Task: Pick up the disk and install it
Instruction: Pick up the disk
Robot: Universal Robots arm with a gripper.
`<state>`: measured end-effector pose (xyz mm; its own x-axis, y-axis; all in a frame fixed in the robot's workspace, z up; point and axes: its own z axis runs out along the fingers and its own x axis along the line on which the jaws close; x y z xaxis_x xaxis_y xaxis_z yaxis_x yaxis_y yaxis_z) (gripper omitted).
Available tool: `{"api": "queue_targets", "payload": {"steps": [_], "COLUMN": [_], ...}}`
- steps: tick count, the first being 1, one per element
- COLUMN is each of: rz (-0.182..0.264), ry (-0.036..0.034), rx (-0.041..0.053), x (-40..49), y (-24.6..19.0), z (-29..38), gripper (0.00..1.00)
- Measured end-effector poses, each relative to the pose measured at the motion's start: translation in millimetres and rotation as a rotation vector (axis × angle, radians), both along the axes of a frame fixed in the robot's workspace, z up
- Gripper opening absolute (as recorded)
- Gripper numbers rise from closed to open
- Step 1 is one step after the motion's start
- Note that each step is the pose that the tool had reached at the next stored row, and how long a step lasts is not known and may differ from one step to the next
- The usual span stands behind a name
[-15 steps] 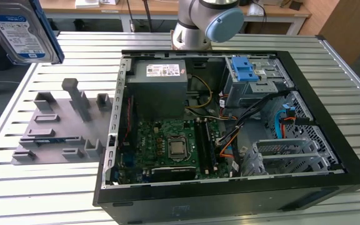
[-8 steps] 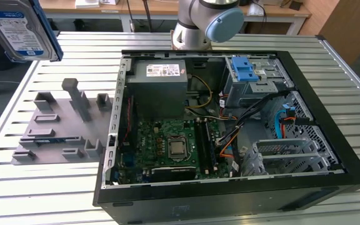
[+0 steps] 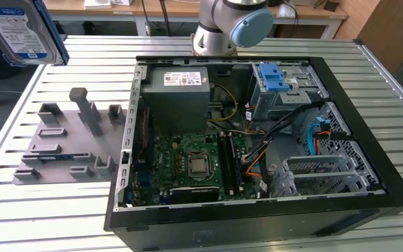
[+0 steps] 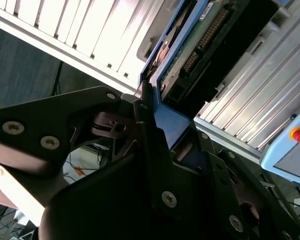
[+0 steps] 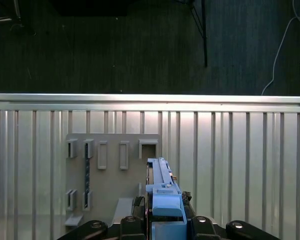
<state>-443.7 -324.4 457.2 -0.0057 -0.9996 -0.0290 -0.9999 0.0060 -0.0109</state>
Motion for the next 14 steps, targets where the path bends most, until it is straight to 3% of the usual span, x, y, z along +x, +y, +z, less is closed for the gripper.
{"api": "queue_targets", "payload": {"steps": [14], "rz": [0.0], "ry": [-0.0012], "rx": [0.0], "x": [-0.1], "y": [0.0], "z": [13.8], "gripper": [0.36]}}
